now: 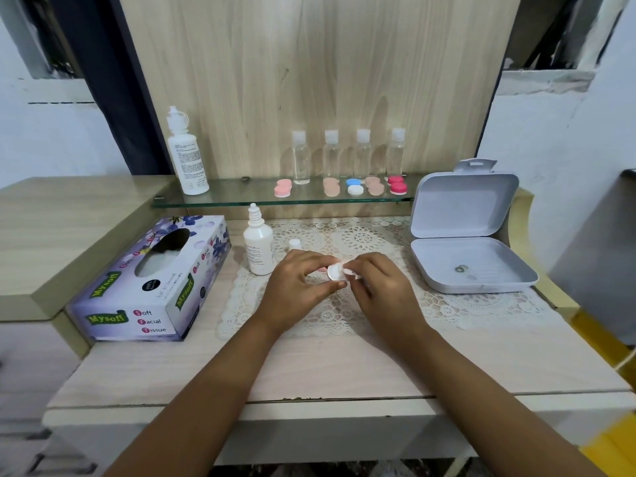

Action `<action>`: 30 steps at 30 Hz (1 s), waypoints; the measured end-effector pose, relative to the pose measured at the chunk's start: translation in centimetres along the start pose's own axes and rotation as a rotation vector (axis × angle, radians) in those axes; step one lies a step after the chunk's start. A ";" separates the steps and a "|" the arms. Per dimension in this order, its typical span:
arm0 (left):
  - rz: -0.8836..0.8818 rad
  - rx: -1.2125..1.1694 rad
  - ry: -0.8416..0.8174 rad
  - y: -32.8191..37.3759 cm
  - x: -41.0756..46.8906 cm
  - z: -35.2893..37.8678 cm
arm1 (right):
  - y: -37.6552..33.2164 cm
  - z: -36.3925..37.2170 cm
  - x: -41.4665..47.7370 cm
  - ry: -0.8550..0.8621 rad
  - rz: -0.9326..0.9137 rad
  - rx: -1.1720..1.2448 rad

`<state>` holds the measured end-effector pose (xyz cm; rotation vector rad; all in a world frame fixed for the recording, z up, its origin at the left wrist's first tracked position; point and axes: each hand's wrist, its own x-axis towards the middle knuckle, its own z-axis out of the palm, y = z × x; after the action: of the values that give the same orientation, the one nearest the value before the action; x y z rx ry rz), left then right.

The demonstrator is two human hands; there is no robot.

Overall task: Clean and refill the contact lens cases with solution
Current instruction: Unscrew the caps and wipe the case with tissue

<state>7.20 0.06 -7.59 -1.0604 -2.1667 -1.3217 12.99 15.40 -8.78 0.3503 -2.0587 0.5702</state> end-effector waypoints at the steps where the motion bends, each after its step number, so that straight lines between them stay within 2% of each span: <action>1: -0.002 0.004 -0.002 0.0 0.0 0.0 | -0.1 0.0 0.0 -0.012 -0.018 0.007; 6: 0.015 0.017 -0.005 0.2 0.0 0.0 | -0.7 -0.1 -0.1 -0.073 -0.121 0.009; 12: 0.008 0.025 -0.031 0.2 0.0 0.1 | -0.2 0.1 0.2 -0.003 -0.053 -0.018; 17: 0.001 0.067 -0.065 0.1 -0.2 0.1 | -0.9 0.1 -0.2 -0.109 -0.137 -0.028; 23: 0.022 0.050 -0.008 0.3 -0.1 0.0 | 0.0 -0.1 0.4 0.046 -0.033 -0.033; 30: 0.023 0.051 0.026 -0.1 0.0 -0.2 | -0.2 -0.4 -0.2 -0.046 -0.017 0.030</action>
<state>7.08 -0.12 -7.57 -1.0402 -2.1511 -1.2565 13.49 15.43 -8.76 0.4017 -2.0914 0.5879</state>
